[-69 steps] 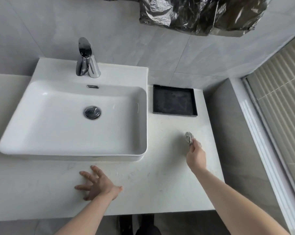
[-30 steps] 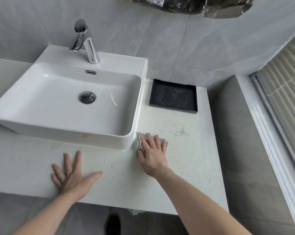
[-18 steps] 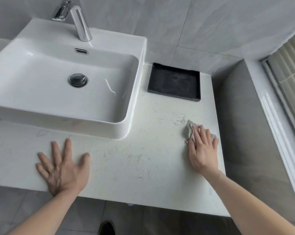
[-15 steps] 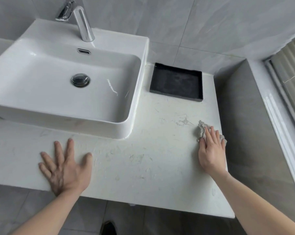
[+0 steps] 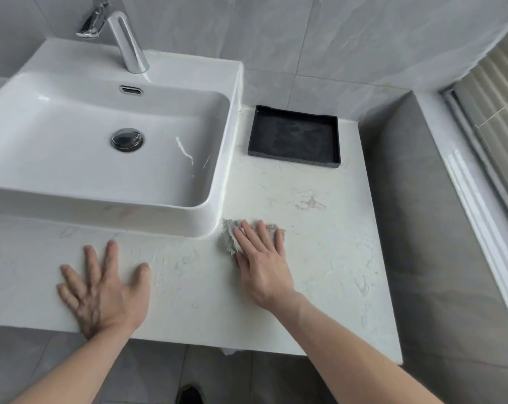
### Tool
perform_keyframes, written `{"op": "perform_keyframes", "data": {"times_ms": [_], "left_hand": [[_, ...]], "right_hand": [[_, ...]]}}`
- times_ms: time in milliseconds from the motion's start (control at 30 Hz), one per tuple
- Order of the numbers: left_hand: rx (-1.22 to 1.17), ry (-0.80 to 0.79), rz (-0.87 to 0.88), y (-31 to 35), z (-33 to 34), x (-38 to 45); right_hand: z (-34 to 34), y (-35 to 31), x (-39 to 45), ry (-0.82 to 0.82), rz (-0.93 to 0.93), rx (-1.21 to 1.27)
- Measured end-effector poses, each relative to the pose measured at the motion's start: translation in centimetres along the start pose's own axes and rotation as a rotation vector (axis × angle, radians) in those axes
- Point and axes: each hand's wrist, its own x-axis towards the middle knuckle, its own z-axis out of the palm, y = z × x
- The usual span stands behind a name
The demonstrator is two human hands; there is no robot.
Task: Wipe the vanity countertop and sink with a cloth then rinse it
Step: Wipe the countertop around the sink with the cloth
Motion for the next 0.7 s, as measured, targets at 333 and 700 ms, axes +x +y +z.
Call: {"op": "perform_keyframes", "data": {"times_ms": [333,700], "left_hand": [[0.008,0.015,-0.001,0.2,-0.2,-0.2],[0.002,0.027,-0.006,0.1,-0.1,-0.2]], "right_hand": [[-6.7,13.9,-7.3,0.217,0.465,0.092],[-4.2,4.3,-4.5,0.242,0.234,0.381]]}}
